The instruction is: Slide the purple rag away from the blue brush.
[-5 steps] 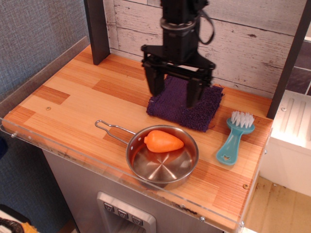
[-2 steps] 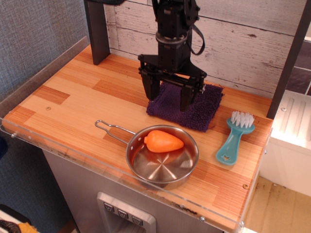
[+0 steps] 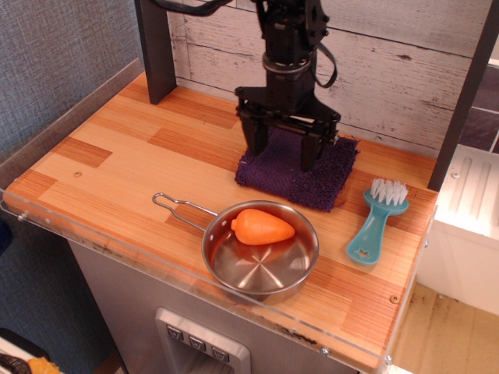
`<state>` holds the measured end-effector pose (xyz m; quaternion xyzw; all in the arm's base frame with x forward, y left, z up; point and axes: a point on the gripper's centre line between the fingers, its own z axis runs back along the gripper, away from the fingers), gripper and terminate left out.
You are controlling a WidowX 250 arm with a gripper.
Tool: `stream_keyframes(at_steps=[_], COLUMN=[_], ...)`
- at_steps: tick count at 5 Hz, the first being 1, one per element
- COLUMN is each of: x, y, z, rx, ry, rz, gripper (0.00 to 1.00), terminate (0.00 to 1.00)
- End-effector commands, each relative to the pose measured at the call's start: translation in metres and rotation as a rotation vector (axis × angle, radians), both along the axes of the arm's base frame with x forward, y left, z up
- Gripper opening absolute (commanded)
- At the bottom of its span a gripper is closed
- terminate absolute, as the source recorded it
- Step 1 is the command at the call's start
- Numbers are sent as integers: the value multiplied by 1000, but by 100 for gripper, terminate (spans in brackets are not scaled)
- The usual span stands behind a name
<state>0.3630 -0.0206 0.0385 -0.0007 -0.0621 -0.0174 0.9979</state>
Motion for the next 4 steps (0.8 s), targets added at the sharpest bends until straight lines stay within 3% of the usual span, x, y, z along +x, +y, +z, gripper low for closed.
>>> stream_keyframes(at_steps=[1, 4], x=[23, 10], y=[-16, 7], z=[11, -32], rx=[-3, 33], ry=[-58, 38], rz=[-30, -36], gripper=[100, 100], terminate=[0, 0])
